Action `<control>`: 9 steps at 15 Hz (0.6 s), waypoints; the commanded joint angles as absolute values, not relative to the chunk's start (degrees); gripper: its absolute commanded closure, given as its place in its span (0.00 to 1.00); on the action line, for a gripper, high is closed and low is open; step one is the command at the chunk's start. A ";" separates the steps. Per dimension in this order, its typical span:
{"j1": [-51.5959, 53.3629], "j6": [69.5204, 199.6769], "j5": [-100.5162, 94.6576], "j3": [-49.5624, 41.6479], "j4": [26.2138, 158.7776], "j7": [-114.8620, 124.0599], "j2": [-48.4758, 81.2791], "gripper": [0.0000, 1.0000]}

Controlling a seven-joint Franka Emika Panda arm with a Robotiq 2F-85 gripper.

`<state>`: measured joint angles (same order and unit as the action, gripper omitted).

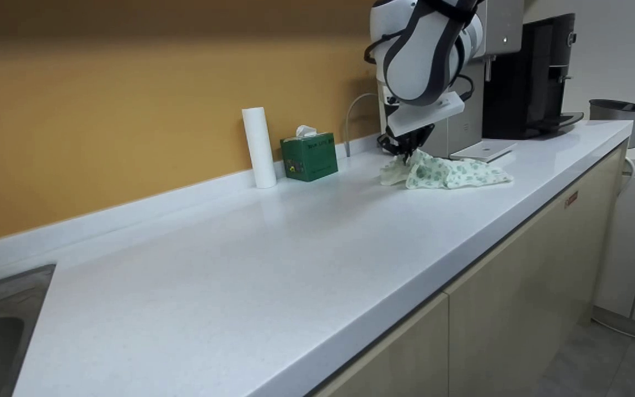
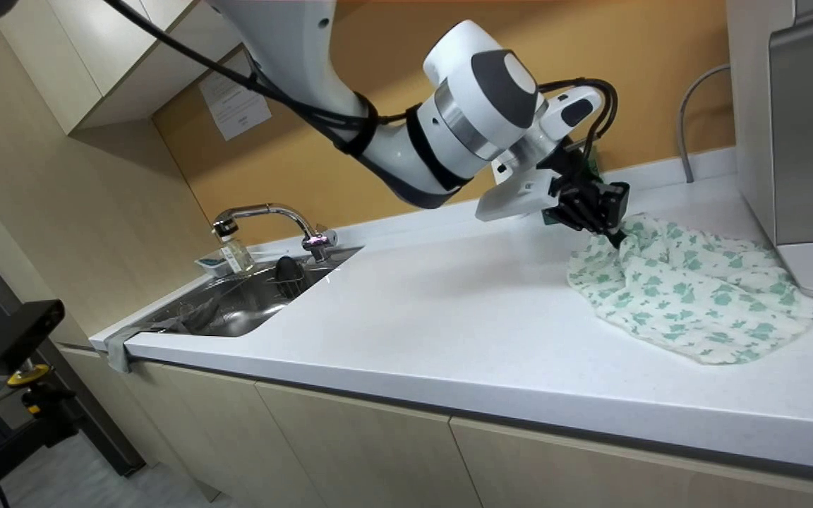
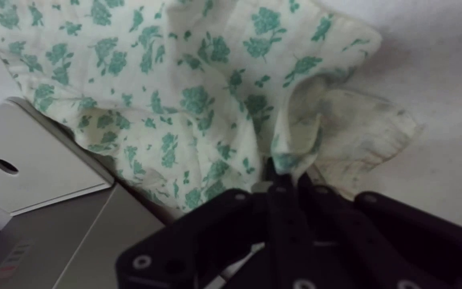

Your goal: Use the cloth on the right to wipe the counter

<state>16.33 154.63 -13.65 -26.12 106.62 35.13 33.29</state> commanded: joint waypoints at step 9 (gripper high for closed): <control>15.03 149.86 -23.31 -26.33 127.20 45.51 17.19 0.99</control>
<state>15.93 151.19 -19.78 -27.10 120.96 41.38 22.81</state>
